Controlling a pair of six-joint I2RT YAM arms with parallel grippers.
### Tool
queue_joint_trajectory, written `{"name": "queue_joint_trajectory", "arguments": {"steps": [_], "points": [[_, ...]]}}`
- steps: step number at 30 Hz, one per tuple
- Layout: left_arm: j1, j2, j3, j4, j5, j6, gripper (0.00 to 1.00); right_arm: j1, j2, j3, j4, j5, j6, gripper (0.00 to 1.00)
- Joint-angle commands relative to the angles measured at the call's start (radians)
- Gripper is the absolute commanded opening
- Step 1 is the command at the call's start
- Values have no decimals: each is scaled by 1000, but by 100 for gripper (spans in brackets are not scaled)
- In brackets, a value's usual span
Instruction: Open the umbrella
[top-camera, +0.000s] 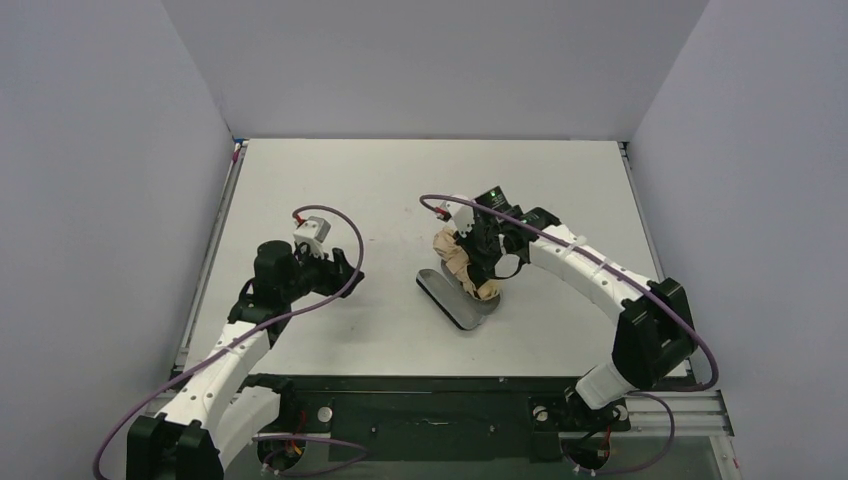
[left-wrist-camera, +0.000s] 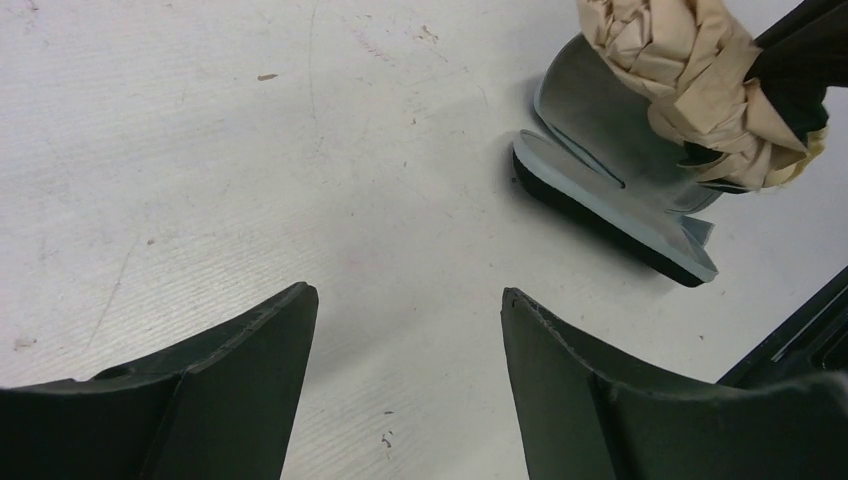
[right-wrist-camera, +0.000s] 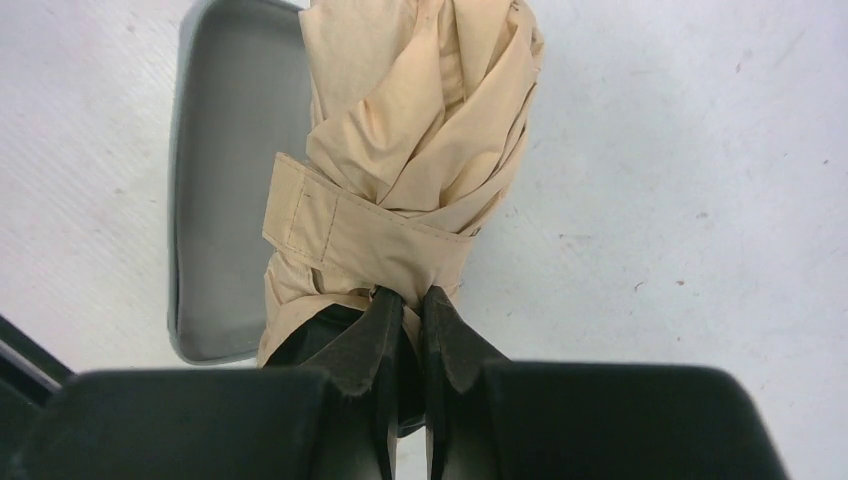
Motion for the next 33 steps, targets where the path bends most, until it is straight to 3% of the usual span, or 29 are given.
{"name": "queue_joint_trajectory", "arguments": {"steps": [1,10,16,20,26,33], "points": [[5,-26,47,-9,19,51,67,-23,-89,80,10,-82,26,0],[-28,20,122,-65,145,296,87,-193,-197,187,-37,-190,75,0],[-272,221,295,-148,11,447,94,-353,-284,180,-100,-197,70,0],[-395,387,447,-171,-19,495,95,-490,-348,139,-162,-212,44,0],[-571,678,669,-350,-138,599,91,-582,-467,46,-231,-218,7,0],[-685,902,791,-371,-227,660,84,-653,-558,-34,-271,-205,8,0]]}}
